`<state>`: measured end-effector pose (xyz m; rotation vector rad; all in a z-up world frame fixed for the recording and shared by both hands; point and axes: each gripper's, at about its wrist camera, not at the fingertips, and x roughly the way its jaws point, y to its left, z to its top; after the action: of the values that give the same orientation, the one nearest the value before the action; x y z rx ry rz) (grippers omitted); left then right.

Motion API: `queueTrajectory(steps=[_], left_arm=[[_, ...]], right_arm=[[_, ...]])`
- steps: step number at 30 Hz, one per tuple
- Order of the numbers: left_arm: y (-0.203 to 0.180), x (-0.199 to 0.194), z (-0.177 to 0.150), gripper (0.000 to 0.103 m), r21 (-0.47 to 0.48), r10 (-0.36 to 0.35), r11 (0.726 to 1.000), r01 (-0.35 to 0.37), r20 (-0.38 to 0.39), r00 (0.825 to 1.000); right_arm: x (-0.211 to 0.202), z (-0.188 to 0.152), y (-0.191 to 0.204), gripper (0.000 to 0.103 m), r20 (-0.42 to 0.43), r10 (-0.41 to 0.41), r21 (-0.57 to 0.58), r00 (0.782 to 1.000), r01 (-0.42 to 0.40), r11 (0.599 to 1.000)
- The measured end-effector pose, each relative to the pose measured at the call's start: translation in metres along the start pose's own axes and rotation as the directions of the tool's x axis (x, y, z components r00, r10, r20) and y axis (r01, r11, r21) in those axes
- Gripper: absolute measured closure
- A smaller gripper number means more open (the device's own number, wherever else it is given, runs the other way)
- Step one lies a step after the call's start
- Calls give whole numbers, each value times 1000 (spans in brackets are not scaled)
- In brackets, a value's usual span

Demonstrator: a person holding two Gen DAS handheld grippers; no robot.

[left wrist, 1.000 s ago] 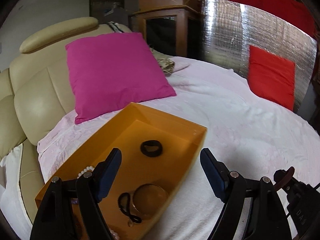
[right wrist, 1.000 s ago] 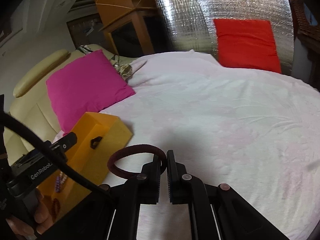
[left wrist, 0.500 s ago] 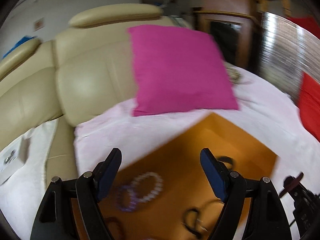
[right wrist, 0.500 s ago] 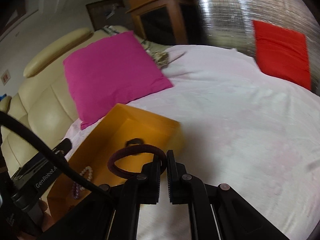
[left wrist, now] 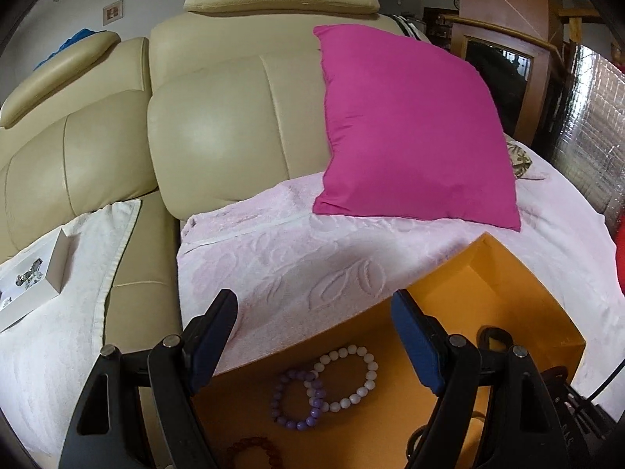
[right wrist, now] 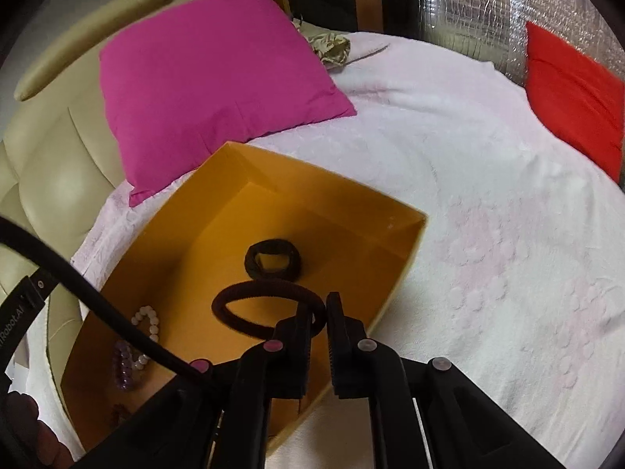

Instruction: Organize jewelry

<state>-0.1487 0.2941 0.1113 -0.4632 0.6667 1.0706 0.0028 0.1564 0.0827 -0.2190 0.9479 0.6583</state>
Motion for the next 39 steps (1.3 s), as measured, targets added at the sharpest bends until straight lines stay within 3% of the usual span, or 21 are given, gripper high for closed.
queueTrajectory(steps=[6, 18, 27, 34, 39], left_arm=[[-5, -6, -1, 22, 24, -5, 1000, 5, 16, 1000], [-18, -18, -2, 22, 63, -47, 997, 44, 57, 997], [-27, -45, -13, 21, 213, -163, 966, 144, 77, 984], [14, -104, -42, 21, 323, -277, 916, 239, 77, 958], [65, -148, -39, 20, 313, -265, 926, 212, 139, 954]], right_arm=[[-26, -1, -9, 77, 46, 26, 22, 999, -27, 999], [-43, -7, -23, 76, 98, 10, 50, 995, -15, 999], [-84, -50, -55, 76, 108, 2, 104, 994, -13, 994], [-152, -91, -45, 76, 127, 26, 46, 992, -32, 998], [-197, -116, -17, 59, 174, 85, 26, 981, -91, 995]])
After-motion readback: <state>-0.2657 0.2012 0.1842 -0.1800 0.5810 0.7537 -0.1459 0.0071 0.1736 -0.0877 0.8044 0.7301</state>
